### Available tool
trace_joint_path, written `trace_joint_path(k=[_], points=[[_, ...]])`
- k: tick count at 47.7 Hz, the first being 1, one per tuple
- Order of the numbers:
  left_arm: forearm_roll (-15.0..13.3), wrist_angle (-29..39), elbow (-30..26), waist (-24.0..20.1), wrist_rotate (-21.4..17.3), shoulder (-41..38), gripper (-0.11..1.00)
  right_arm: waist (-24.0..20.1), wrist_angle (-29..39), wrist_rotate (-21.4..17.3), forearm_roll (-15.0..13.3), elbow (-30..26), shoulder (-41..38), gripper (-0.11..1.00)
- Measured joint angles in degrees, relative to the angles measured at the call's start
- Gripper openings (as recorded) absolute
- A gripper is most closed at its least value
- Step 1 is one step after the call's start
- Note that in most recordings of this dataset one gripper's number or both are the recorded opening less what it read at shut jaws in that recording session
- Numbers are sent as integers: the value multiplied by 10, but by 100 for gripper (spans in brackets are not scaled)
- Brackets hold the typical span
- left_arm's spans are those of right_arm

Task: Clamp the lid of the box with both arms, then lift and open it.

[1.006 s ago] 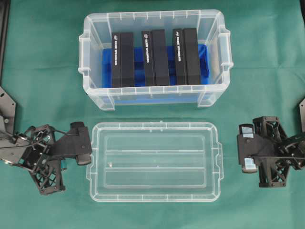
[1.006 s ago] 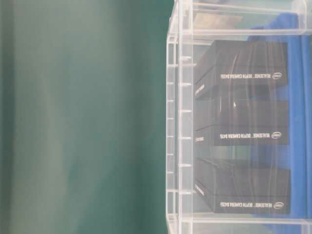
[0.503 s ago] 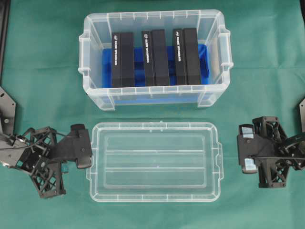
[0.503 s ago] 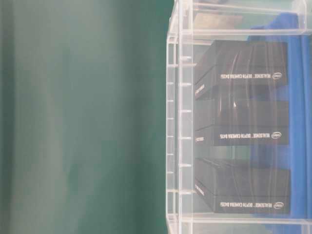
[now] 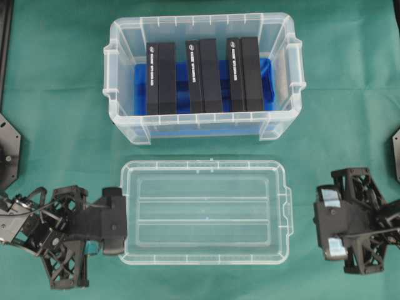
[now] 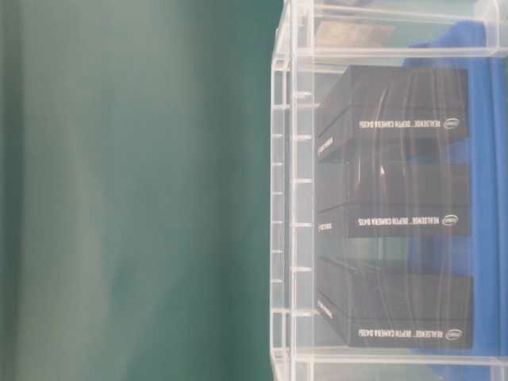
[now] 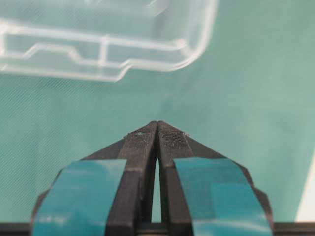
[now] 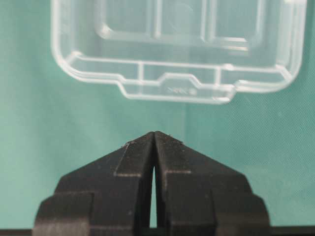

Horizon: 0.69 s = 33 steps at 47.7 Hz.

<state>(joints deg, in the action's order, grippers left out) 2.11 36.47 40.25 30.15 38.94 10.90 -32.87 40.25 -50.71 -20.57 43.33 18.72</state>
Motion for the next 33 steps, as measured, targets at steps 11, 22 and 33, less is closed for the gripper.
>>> trace_joint_path(k=[11, 22, 33], points=[[1, 3, -22, 7, -28, 0, 1, -11, 3, 0, -1, -11, 1, 0], [4, 3, -38, 8, -45, 1, 1, -11, -12, 6, -9, -25, 0, 0], [40, -11, -66, 6, -105, 29, 1, -11, -25, 9, -60, -49, 5, 0]])
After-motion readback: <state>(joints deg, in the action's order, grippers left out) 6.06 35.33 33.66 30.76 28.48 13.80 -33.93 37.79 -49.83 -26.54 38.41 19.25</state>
